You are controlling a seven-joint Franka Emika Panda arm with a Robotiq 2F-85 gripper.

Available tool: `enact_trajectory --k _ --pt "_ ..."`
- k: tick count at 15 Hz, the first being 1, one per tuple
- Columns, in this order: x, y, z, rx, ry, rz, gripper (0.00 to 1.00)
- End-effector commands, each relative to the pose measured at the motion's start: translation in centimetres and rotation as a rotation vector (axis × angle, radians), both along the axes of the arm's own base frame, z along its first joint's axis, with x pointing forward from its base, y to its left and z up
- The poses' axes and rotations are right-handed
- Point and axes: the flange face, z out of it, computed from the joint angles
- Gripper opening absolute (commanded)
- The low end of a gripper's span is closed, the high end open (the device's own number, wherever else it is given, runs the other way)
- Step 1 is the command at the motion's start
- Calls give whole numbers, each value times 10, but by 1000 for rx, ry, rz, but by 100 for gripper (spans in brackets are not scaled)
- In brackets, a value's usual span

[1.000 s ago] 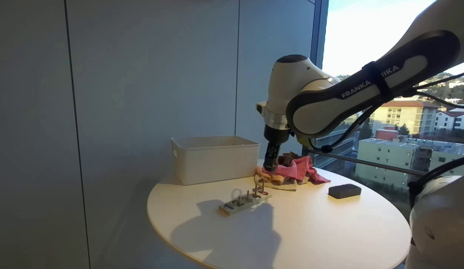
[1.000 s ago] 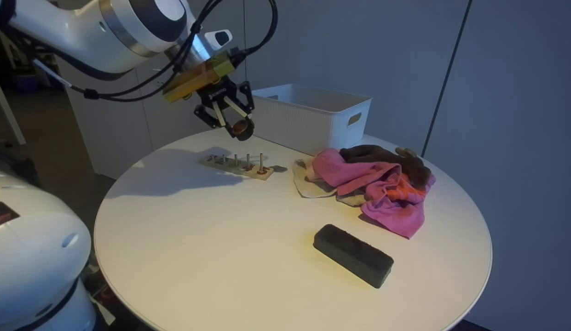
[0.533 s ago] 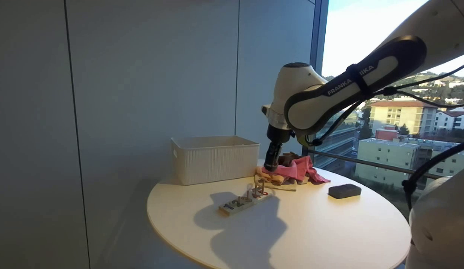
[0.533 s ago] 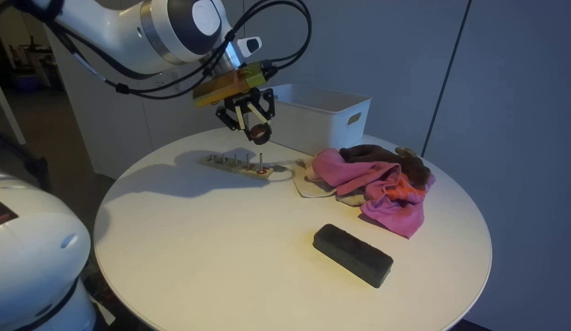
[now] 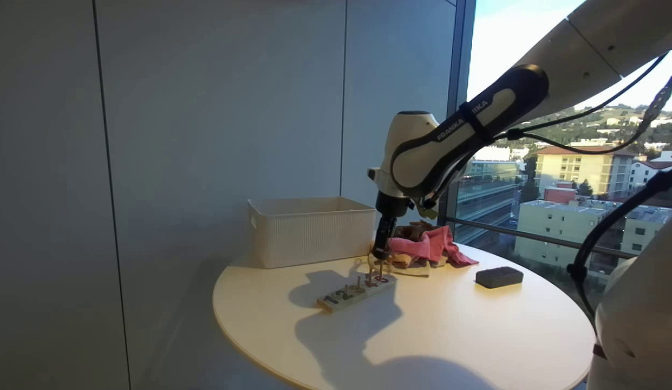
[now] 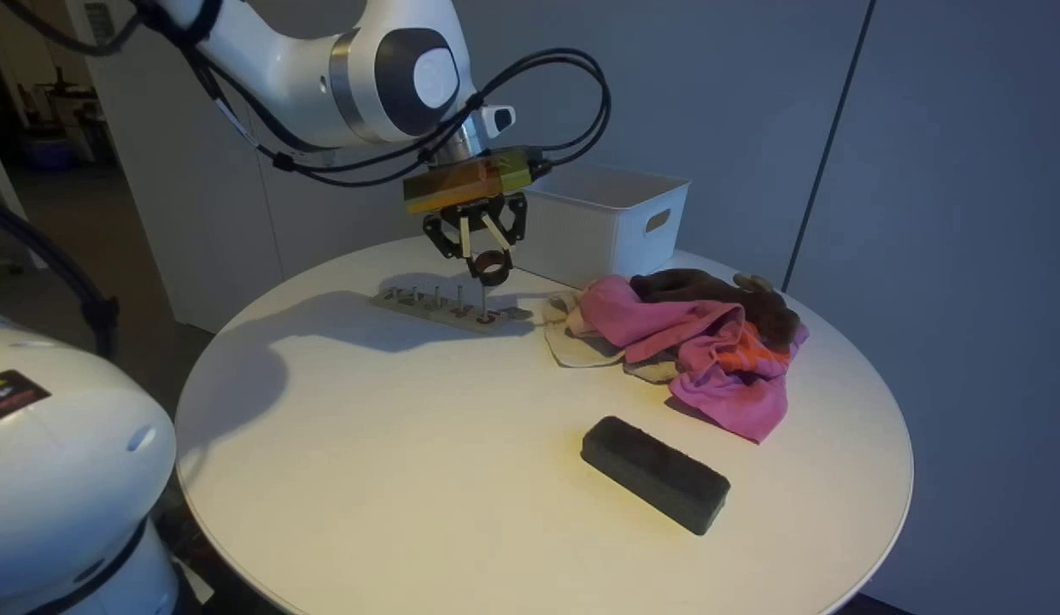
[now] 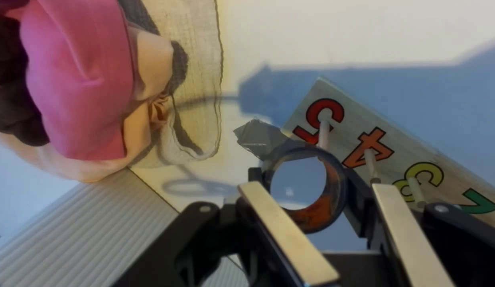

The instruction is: Put the black item on the object

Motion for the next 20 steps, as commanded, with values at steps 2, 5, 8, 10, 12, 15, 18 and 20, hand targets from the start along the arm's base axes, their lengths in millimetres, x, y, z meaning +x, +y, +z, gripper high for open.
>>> enact_trajectory --k 2,5,8,10,12,15,18,20 --pt "28 -3 -4 27 42 27 26" --pt "29 -3 2 -8 50 -6 26" --pt "26 -1 -5 -17 140 -26 26" --pt "25 1 -5 -47 126 -37 26" --pt "22 6 0 -101 78 -9 26" --pt "17 16 10 -169 21 17 26" --pt "8 23 13 -174 37 -20 26" --pt "1 27 13 -176 51 -50 26"
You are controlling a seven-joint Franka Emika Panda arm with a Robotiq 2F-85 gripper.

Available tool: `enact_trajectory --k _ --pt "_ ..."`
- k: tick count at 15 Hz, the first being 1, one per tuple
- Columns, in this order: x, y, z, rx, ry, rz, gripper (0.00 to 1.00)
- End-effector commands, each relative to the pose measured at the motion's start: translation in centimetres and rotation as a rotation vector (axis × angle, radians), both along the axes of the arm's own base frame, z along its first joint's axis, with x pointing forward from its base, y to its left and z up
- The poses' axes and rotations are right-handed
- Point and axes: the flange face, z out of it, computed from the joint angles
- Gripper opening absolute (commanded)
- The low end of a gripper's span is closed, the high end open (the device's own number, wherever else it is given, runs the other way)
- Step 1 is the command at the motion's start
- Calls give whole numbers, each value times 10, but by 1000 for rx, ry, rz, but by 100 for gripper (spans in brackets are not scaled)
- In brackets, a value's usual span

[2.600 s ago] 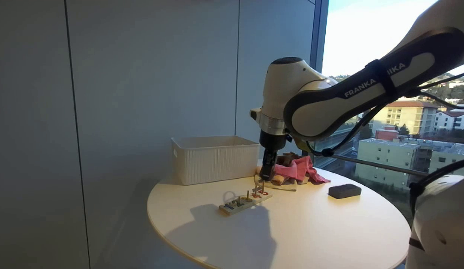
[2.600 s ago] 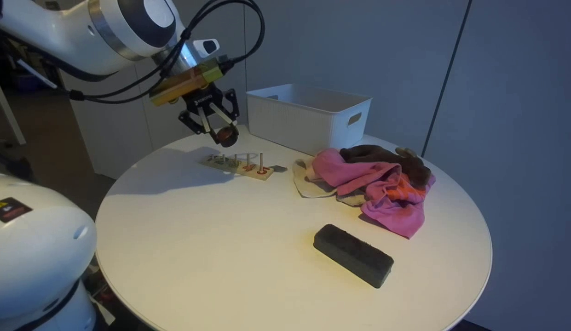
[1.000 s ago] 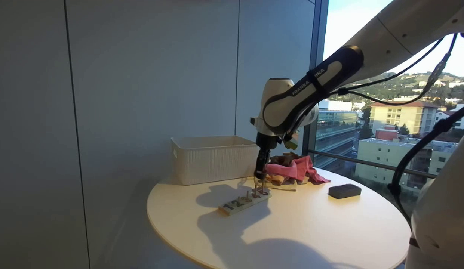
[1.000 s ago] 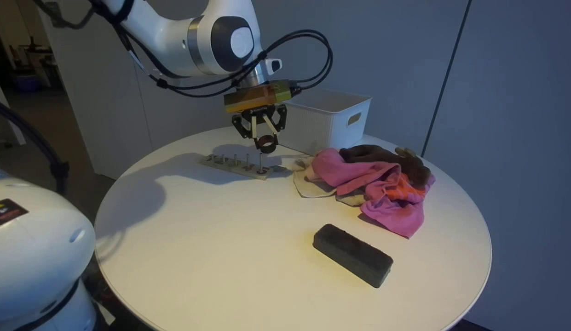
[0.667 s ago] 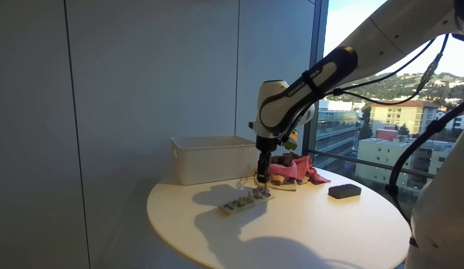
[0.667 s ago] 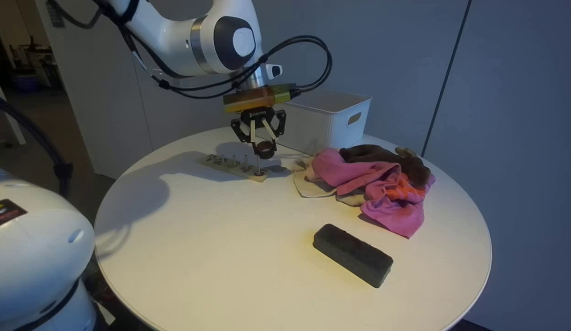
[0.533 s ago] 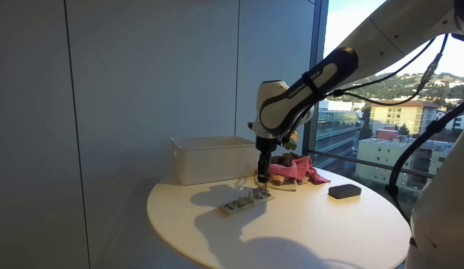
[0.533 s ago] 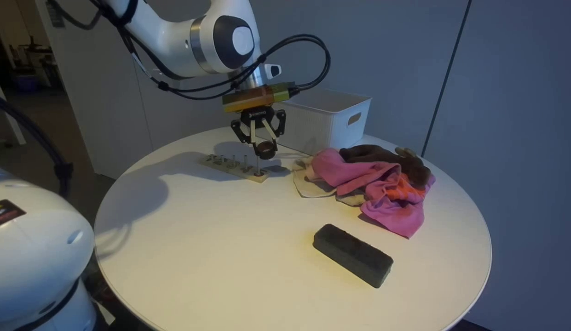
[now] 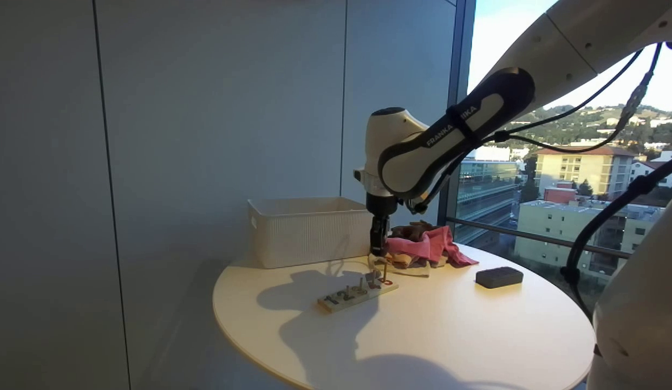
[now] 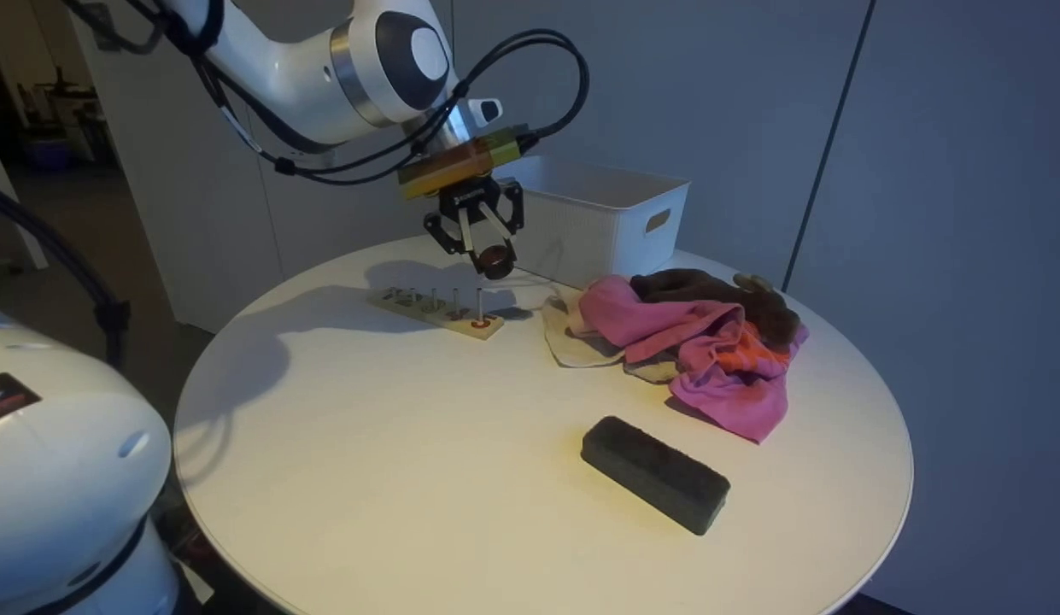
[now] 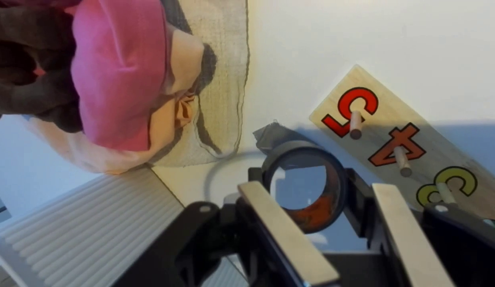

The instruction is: Put the black item on the object

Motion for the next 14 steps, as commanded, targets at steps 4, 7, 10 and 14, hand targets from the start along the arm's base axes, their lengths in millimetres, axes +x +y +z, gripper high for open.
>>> enact_trajectory --k 4,7,10,14 --pt "-34 11 9 -16 45 -101 26" --pt "-42 11 8 11 89 -71 26" --pt "-41 10 7 10 78 -17 26" --pt "-36 7 2 50 111 33 26"
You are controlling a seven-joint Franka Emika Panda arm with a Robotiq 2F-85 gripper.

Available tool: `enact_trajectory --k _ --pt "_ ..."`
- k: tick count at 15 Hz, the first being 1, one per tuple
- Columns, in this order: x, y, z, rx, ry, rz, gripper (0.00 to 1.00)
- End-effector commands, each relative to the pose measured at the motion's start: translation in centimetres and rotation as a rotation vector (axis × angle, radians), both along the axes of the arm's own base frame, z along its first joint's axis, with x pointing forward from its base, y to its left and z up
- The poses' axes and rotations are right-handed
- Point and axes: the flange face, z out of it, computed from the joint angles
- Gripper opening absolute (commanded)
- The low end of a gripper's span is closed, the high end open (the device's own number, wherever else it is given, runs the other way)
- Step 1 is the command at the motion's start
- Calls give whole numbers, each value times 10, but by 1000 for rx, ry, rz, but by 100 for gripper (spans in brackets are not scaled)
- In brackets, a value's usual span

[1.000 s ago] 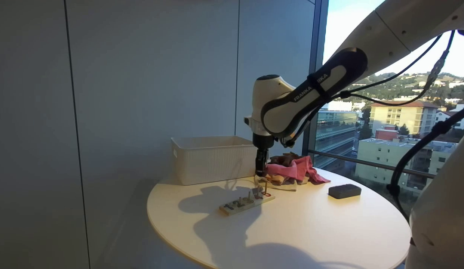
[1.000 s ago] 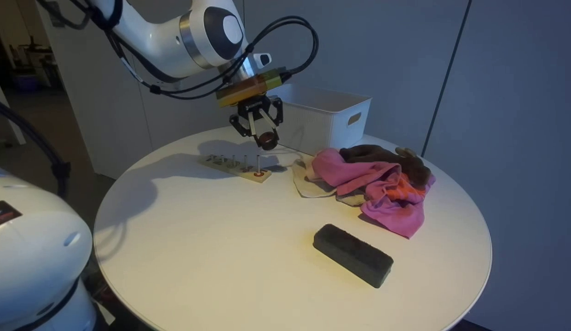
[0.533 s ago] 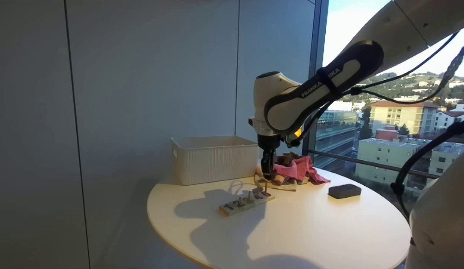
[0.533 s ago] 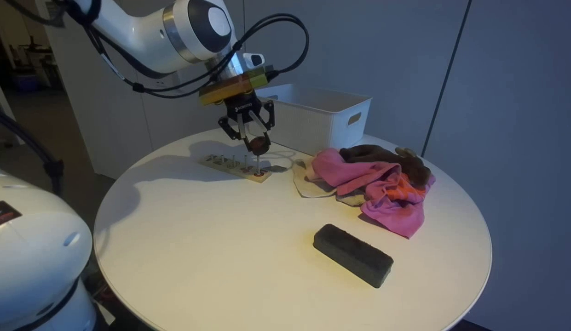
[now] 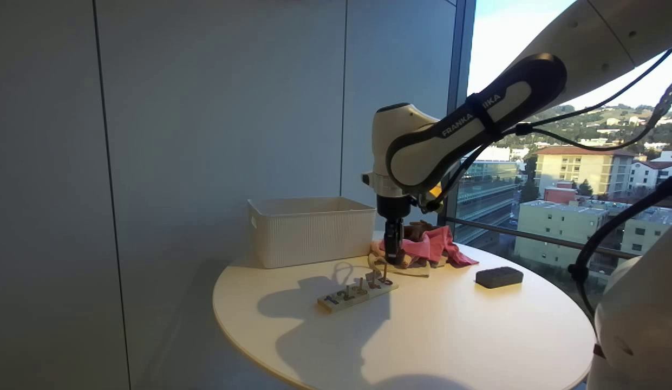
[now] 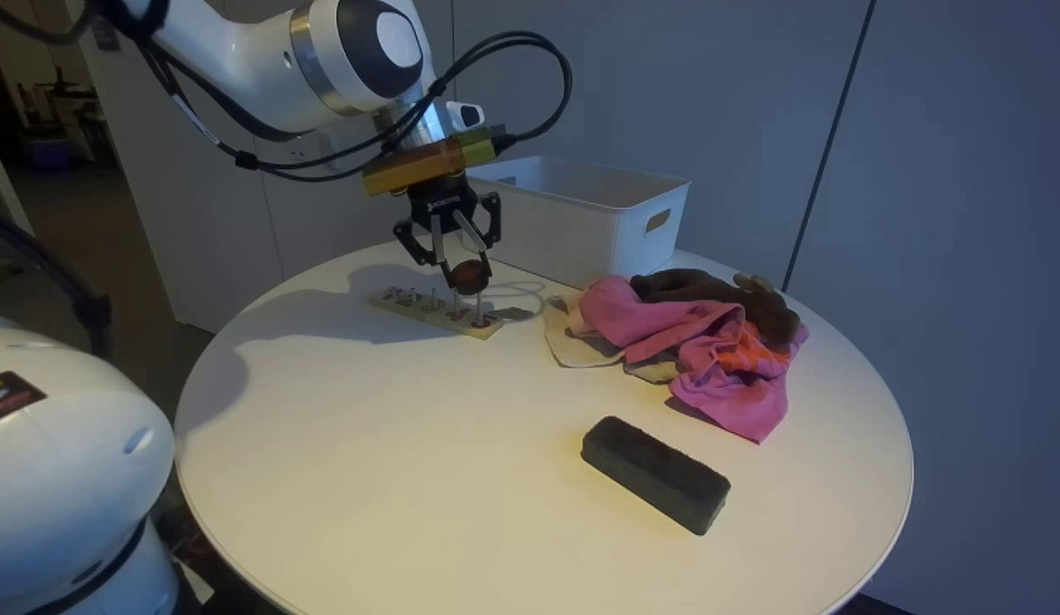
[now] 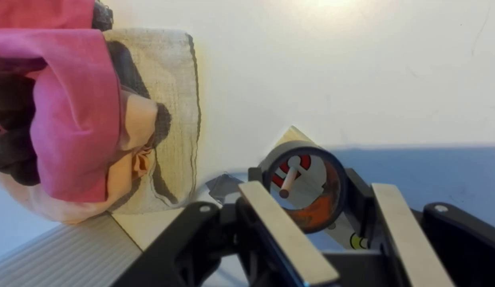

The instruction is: Put the black item on the object

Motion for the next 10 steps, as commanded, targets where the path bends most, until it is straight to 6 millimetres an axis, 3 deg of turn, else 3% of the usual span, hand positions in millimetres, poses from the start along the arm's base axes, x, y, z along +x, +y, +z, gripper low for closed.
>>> enact_trajectory --k 1,10 --pt "3 -3 2 51 0 57 26" --pt "24 -22 -17 103 -4 152 26"
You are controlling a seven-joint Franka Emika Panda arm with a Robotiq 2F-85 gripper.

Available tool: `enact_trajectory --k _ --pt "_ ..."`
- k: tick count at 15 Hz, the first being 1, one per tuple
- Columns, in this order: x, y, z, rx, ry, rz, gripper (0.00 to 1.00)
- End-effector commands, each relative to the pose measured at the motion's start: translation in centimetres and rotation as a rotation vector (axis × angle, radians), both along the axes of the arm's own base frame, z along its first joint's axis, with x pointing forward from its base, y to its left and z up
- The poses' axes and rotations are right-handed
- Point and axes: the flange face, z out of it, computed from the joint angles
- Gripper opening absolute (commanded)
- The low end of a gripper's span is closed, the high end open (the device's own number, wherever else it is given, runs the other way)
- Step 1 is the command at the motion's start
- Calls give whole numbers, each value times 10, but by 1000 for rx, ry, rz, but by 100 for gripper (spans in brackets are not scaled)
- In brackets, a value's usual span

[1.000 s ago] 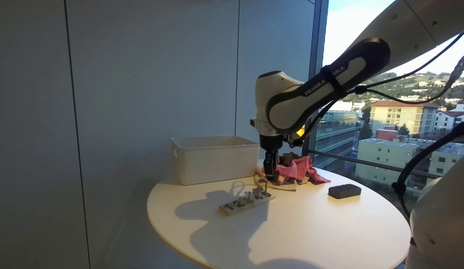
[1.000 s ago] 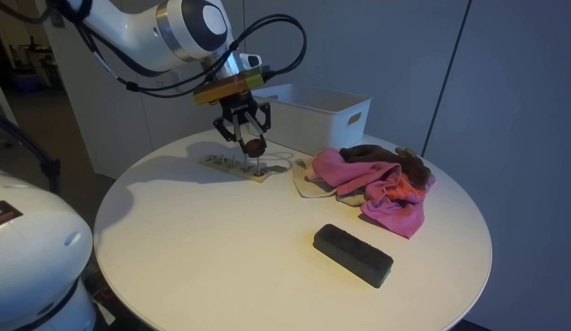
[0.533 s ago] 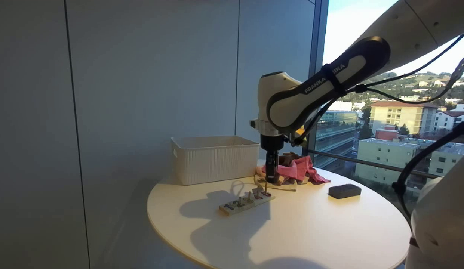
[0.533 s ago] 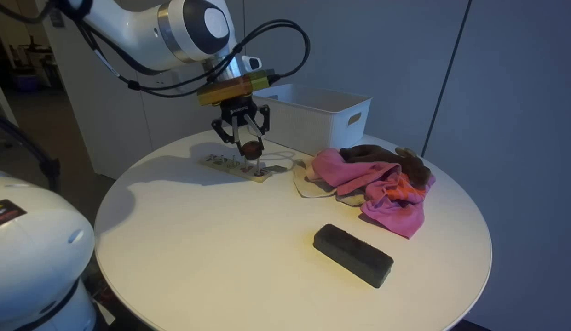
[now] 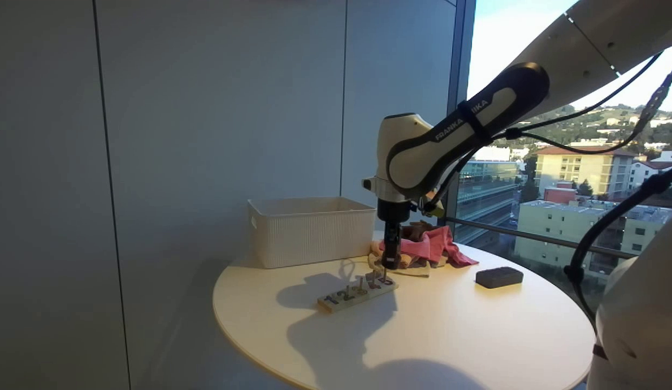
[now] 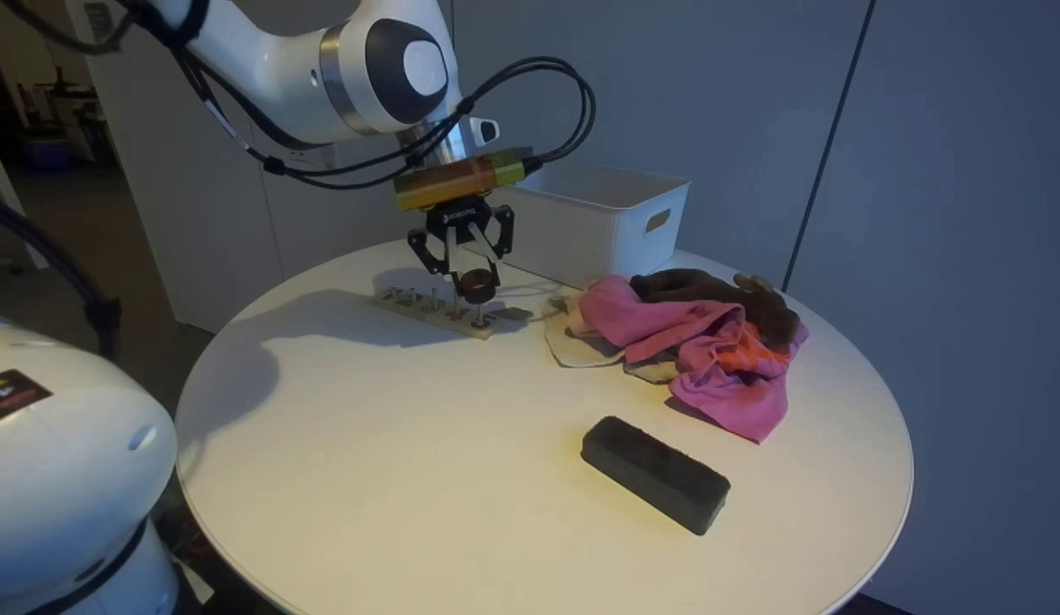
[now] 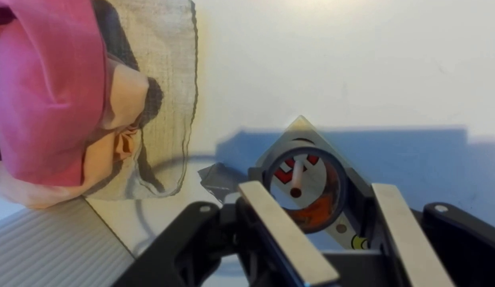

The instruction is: Put the black item on the object

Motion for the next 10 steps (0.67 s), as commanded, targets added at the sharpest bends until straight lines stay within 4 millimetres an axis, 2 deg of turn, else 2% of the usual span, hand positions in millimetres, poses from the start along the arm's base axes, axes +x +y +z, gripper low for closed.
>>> enact_trajectory --k 1,2,3,6,7,10 --pt "13 -3 -4 32 -2 53 26" --pt "15 -4 -7 36 4 56 76" --pt "15 -3 -8 35 8 54 76" --pt "16 -3 -10 35 15 62 96" --pt "16 -2 -10 37 17 67 100" --pt "17 -4 -11 51 22 66 100"
